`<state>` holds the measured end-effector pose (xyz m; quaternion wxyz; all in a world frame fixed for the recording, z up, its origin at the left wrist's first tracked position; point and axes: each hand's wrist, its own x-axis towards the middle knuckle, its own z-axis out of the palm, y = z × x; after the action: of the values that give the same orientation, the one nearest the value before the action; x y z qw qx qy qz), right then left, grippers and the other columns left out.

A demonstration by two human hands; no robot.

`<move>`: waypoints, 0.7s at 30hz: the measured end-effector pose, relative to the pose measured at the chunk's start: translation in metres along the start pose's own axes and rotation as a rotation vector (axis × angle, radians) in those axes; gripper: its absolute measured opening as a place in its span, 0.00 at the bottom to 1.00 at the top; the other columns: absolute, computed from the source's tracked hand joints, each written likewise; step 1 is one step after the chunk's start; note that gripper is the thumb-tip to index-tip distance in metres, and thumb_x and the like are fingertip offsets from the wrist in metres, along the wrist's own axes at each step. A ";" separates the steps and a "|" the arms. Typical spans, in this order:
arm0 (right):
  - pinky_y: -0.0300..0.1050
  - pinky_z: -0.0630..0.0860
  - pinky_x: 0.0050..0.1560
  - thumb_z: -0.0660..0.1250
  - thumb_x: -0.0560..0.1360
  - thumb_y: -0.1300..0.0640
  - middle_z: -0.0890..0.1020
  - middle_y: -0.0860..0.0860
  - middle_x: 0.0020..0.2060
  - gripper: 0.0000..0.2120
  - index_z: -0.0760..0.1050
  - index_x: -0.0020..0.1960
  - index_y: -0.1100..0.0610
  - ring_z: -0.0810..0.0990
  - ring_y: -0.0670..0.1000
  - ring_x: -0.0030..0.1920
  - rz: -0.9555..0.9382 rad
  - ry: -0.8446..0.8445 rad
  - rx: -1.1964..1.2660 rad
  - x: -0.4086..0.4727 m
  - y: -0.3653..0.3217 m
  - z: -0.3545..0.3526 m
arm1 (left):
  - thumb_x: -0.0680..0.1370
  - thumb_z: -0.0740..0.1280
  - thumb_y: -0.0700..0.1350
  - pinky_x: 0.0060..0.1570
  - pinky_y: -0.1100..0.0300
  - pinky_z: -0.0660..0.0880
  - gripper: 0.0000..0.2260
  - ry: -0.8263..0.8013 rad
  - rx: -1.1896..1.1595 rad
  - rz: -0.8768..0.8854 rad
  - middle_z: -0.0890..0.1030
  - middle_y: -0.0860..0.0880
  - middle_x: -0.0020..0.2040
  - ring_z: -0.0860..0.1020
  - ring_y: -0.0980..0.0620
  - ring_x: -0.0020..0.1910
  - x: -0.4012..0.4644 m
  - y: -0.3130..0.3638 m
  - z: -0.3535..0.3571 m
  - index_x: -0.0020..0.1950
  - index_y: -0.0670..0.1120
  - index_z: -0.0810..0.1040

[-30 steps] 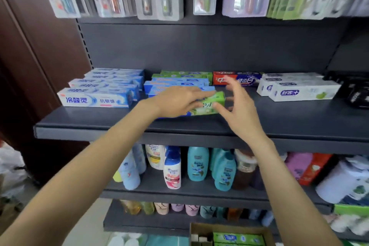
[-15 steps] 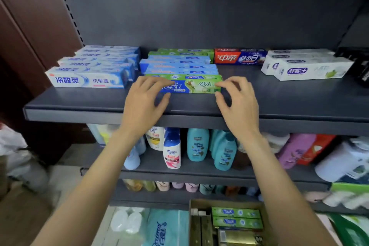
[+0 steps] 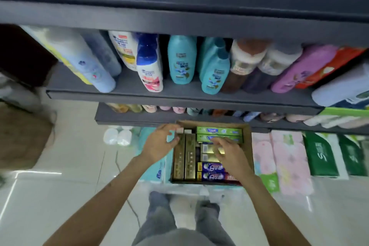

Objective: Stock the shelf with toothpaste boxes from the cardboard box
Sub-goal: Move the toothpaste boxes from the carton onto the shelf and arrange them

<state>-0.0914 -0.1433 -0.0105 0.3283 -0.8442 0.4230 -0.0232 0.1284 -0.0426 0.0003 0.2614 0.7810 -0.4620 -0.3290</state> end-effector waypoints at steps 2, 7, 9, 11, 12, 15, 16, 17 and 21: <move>0.45 0.73 0.50 0.66 0.75 0.59 0.81 0.54 0.52 0.14 0.75 0.60 0.55 0.79 0.55 0.52 0.077 -0.080 0.026 0.000 0.017 0.024 | 0.75 0.69 0.44 0.53 0.58 0.73 0.20 -0.042 -0.029 -0.230 0.75 0.45 0.60 0.77 0.47 0.55 -0.002 -0.023 0.035 0.66 0.46 0.71; 0.48 0.74 0.56 0.67 0.75 0.51 0.74 0.55 0.61 0.22 0.67 0.67 0.54 0.76 0.57 0.59 0.165 -0.224 0.058 0.013 0.027 0.082 | 0.74 0.70 0.45 0.59 0.54 0.71 0.26 -0.089 -0.064 -0.462 0.73 0.44 0.64 0.74 0.45 0.60 -0.011 -0.061 0.097 0.71 0.48 0.66; 0.47 0.72 0.61 0.68 0.75 0.49 0.70 0.56 0.66 0.28 0.63 0.71 0.54 0.73 0.56 0.63 0.187 -0.282 0.062 0.021 0.024 0.103 | 0.74 0.68 0.43 0.57 0.55 0.69 0.24 -0.061 -0.039 -0.447 0.76 0.46 0.62 0.74 0.45 0.61 -0.015 -0.070 0.110 0.69 0.48 0.68; 0.50 0.70 0.66 0.69 0.73 0.47 0.63 0.58 0.70 0.34 0.57 0.74 0.50 0.69 0.58 0.67 0.227 -0.327 0.070 0.033 0.019 0.123 | 0.75 0.67 0.42 0.56 0.57 0.69 0.22 -0.012 -0.043 -0.423 0.77 0.47 0.61 0.74 0.47 0.60 -0.017 -0.079 0.115 0.69 0.48 0.70; 0.54 0.69 0.67 0.69 0.73 0.45 0.60 0.58 0.72 0.36 0.55 0.74 0.47 0.67 0.59 0.69 0.249 -0.341 0.074 0.039 0.017 0.134 | 0.75 0.67 0.42 0.56 0.57 0.70 0.22 -0.001 -0.052 -0.408 0.78 0.48 0.60 0.75 0.48 0.60 -0.017 -0.084 0.116 0.68 0.48 0.70; 0.61 0.67 0.67 0.68 0.72 0.43 0.54 0.59 0.73 0.37 0.51 0.73 0.41 0.62 0.64 0.71 0.289 -0.338 0.028 0.056 0.013 0.164 | 0.75 0.68 0.42 0.57 0.58 0.70 0.22 -0.003 -0.059 -0.353 0.78 0.49 0.61 0.75 0.49 0.60 -0.018 -0.093 0.115 0.69 0.48 0.70; 0.62 0.67 0.67 0.69 0.72 0.43 0.52 0.60 0.73 0.38 0.49 0.73 0.40 0.61 0.65 0.70 0.314 -0.330 0.010 0.060 0.011 0.171 | 0.76 0.68 0.42 0.56 0.58 0.70 0.22 -0.005 -0.062 -0.338 0.77 0.49 0.61 0.76 0.50 0.58 -0.019 -0.095 0.114 0.69 0.48 0.70; 0.63 0.67 0.66 0.69 0.72 0.44 0.51 0.61 0.73 0.39 0.48 0.74 0.40 0.62 0.65 0.70 0.346 -0.320 -0.005 0.062 0.010 0.177 | 0.76 0.68 0.43 0.55 0.58 0.71 0.22 -0.013 -0.064 -0.325 0.77 0.49 0.61 0.77 0.50 0.56 -0.019 -0.096 0.113 0.69 0.48 0.70; 0.64 0.66 0.65 0.72 0.69 0.43 0.50 0.62 0.73 0.45 0.45 0.74 0.40 0.61 0.65 0.69 0.425 -0.282 -0.066 0.066 0.000 0.190 | 0.77 0.66 0.42 0.51 0.58 0.73 0.21 -0.049 -0.034 -0.292 0.76 0.50 0.62 0.80 0.52 0.51 -0.020 -0.101 0.110 0.69 0.49 0.68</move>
<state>0.0109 -0.0902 -0.1751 0.3540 -0.7415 0.5415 0.1779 0.0935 0.0080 -0.1368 0.2127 0.8271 -0.3439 -0.3904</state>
